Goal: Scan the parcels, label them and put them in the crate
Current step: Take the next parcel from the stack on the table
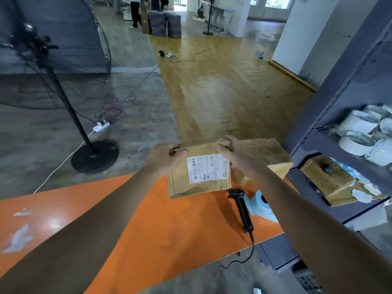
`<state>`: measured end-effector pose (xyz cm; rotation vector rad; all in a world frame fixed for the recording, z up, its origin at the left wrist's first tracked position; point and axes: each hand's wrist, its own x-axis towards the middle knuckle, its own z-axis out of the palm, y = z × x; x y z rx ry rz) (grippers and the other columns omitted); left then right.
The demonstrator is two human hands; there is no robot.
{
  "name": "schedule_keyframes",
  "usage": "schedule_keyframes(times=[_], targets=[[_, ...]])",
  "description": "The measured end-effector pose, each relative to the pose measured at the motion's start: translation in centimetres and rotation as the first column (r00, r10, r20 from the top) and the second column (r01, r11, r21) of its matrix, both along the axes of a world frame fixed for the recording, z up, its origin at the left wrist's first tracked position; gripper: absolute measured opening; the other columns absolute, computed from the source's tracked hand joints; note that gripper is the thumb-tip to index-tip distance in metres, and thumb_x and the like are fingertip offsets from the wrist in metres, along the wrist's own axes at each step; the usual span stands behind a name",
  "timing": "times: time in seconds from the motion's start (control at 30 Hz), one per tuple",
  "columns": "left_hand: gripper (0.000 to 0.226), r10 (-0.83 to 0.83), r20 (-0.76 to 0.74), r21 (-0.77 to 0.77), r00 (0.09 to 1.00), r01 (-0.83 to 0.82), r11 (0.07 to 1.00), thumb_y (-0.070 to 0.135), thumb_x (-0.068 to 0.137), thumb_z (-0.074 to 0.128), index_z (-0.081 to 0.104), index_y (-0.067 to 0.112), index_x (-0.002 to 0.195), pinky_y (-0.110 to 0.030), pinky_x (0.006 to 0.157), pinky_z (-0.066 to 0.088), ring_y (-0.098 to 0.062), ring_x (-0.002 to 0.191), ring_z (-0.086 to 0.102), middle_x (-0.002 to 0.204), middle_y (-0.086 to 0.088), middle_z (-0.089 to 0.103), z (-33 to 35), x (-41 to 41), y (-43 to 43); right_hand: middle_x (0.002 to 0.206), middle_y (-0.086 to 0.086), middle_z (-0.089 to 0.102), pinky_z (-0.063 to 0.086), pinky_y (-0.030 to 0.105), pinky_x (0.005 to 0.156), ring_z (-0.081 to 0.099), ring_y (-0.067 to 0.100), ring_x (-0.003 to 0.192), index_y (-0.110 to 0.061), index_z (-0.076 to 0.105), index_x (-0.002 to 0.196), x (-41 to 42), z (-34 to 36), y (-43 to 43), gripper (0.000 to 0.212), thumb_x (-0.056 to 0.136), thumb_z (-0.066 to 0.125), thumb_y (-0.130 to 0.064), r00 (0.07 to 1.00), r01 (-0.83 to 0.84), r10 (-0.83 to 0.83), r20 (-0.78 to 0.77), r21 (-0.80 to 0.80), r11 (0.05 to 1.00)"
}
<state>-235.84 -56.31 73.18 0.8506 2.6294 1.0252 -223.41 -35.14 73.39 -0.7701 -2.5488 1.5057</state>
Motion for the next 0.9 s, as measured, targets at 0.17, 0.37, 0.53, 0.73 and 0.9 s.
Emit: schedule_keyframes(times=[0.17, 0.37, 0.53, 0.73, 0.9], targets=[[0.035, 0.098, 0.048, -0.043, 0.994, -0.096, 0.994, 0.05, 0.09, 0.056, 0.064, 0.018, 0.078, -0.026, 0.054, 0.039, -0.019, 0.071, 0.06, 0.081, -0.002, 0.064, -1.7, -0.5, -1.0, 0.115, -0.002, 0.067, 0.058, 0.025, 0.055, 0.067, 0.01, 0.088, -0.031, 0.04, 0.139, -1.0, -2.8, 0.2, 0.05, 0.094, 0.058, -0.043, 0.999, -0.042, 0.043, 0.011, -0.044, 0.998], [0.039, 0.182, 0.095, -0.163, 0.979, -0.165, 0.973, 0.053, 0.092, 0.051, 0.06, 0.019, 0.078, -0.024, 0.052, 0.037, -0.015, 0.058, 0.055, 0.071, -0.005, 0.064, -4.4, 0.7, -1.1, 0.124, -0.003, 0.061, 0.044, 0.024, 0.065, 0.064, 0.007, 0.088, -0.033, 0.036, 0.147, -0.8, -5.4, 0.0, 0.058, 0.094, 0.05, -0.052, 1.0, -0.014, 0.008, 0.031, 0.205, 0.979], [0.048, 0.317, 0.229, -0.162, 0.92, -0.285, 0.945, 0.048, 0.097, 0.046, 0.047, 0.01, 0.068, -0.029, 0.05, 0.045, -0.027, 0.056, 0.065, 0.058, -0.009, 0.055, -6.4, 2.2, -1.3, 0.091, -0.002, 0.064, 0.041, 0.024, 0.057, 0.058, 0.01, 0.073, -0.017, 0.059, 0.118, 0.2, -7.6, 0.0, 0.046, 0.098, 0.042, -0.055, 0.975, -0.09, 0.056, 0.215, 0.149, 0.985], [0.046, 0.34, 0.352, -0.202, 0.872, -0.284, 0.937, 0.047, 0.099, 0.042, 0.042, 0.013, 0.068, -0.022, 0.038, 0.037, -0.028, 0.052, 0.067, 0.059, -0.005, 0.049, -8.7, 4.3, -1.2, 0.088, -0.001, 0.062, 0.052, 0.033, 0.064, 0.061, 0.015, 0.072, -0.029, 0.046, 0.109, 1.1, -9.2, -0.4, 0.025, 0.097, 0.046, -0.051, 0.965, -0.053, 0.026, 0.26, 0.096, 0.994], [0.033, 0.365, 0.41, -0.162, 0.836, -0.327, 0.931, 0.041, 0.096, 0.049, 0.052, 0.01, 0.091, -0.024, 0.041, 0.046, -0.027, 0.063, 0.067, 0.081, -0.009, 0.057, -9.5, 4.6, -0.8, 0.089, 0.003, 0.06, 0.058, 0.04, 0.068, 0.062, 0.017, 0.072, -0.019, 0.047, 0.111, 1.5, -9.8, 0.0, 0.031, 0.096, 0.051, -0.046, 0.969, -0.006, -0.016, 0.246, 0.09, 0.996]])
